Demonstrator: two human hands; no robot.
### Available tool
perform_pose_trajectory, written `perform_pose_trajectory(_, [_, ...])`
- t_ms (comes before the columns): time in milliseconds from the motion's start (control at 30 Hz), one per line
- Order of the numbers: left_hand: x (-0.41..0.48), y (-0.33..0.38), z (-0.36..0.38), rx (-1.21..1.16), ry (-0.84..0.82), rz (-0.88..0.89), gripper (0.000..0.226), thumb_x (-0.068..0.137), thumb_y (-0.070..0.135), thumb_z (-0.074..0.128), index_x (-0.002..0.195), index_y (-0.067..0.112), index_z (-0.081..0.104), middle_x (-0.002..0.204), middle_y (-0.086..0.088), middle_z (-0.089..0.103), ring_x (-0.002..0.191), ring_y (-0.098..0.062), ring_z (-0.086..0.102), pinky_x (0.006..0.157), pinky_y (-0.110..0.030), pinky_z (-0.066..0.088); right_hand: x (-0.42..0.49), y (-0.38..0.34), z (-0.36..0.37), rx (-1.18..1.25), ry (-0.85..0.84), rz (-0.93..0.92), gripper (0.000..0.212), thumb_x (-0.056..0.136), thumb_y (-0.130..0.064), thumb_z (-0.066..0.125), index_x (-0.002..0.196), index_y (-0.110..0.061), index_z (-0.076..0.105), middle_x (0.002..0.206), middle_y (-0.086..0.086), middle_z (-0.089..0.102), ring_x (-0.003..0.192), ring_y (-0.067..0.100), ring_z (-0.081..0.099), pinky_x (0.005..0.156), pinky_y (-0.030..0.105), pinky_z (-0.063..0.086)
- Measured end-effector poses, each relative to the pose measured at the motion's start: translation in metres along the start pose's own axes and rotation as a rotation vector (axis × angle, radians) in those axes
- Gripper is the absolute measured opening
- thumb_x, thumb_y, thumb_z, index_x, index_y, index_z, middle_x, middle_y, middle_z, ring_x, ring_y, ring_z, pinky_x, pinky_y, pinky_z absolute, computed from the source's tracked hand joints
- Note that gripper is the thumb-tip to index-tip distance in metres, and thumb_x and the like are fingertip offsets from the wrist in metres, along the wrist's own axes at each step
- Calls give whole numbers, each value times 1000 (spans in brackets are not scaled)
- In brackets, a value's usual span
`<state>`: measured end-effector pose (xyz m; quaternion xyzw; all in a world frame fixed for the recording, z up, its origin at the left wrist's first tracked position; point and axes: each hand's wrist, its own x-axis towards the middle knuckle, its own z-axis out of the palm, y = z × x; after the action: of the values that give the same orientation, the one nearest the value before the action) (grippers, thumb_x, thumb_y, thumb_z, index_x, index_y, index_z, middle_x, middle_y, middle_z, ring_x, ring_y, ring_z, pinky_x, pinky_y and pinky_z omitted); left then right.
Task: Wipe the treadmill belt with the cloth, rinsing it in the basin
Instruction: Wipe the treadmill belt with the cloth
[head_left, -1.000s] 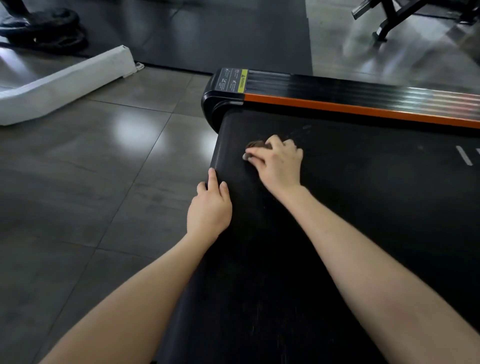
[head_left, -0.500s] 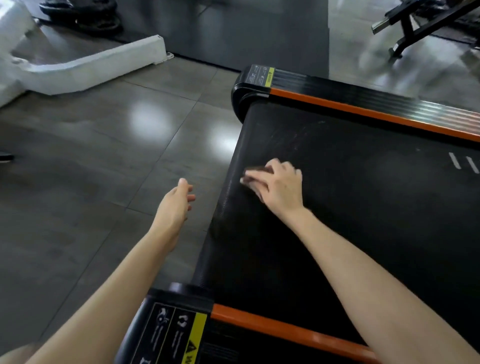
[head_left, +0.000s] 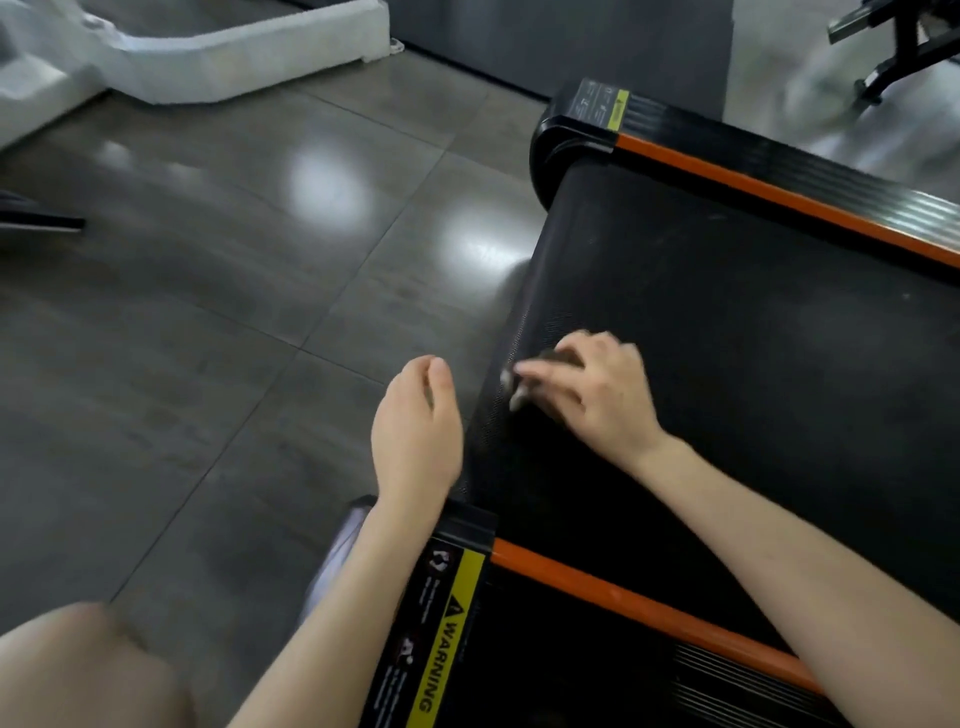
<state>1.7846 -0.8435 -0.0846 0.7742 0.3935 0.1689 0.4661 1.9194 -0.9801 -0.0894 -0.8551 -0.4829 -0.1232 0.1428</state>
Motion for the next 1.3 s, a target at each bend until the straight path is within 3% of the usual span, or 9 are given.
perform_pose_trajectory(100, [-2,-5,0,393,-25,299,39,96,32,34,100,10,66,92,-9,66,82,-32,62,69,-37,42,2,-13,7,-54,81,161,27,89,-44,49,105,-37,69,93,4,59,80,30,54,67,38,37])
perform_pose_trajectory(233, [-4,-22,-30,679,-108,425,42,88,36,36,73,15,68,68,-1,64,57,-26,61,61,-33,42,-39,-43,-5,6,-18,-108,24,90,-35,53,107,-35,69,103,5,59,93,28,51,78,42,36])
perform_pose_trajectory(333, [-6,-36,-48,712,-208,373,51,94,42,26,73,16,66,69,1,63,61,-23,61,61,-31,38,-8,-16,3,2,6,-137,24,88,-30,53,105,-34,70,97,6,60,84,30,52,71,40,38])
perform_pose_trajectory(433, [-7,-46,-40,561,-272,258,52,98,44,22,68,16,52,69,3,55,66,-19,54,55,-29,32,50,14,28,-89,80,16,24,87,-33,53,102,-35,70,94,6,59,81,33,54,69,42,37])
perform_pose_trajectory(567, [-6,-46,-42,514,-224,319,50,90,45,18,66,17,51,64,3,53,61,-19,52,53,-32,33,83,21,39,-135,74,235,27,86,-45,51,96,-33,72,95,7,59,85,34,53,74,44,37])
perform_pose_trajectory(833, [-4,-48,-41,564,-271,355,40,91,41,20,57,26,34,51,8,43,46,-18,44,53,-29,24,27,-15,16,70,-117,-313,15,86,-31,61,95,-34,72,95,6,62,80,30,53,69,40,35])
perform_pose_trajectory(1067, [-2,-52,-38,623,-283,392,37,92,39,21,57,31,26,49,13,28,47,-13,32,61,-31,34,145,88,58,-187,-13,127,29,88,-45,51,103,-31,71,104,10,58,97,36,51,80,43,34])
perform_pose_trajectory(1167, [-2,-53,-37,624,-315,330,37,92,42,18,59,31,30,50,13,31,50,-12,34,80,-39,45,166,108,62,-175,-1,214,32,89,-46,49,109,-30,69,112,7,55,104,34,48,85,40,31])
perform_pose_trajectory(1300, [0,-49,-38,687,-408,276,40,90,45,12,59,30,33,55,11,39,58,-13,39,90,-40,42,162,94,61,-208,-20,237,29,88,-44,52,107,-31,69,113,8,54,104,35,47,86,43,32])
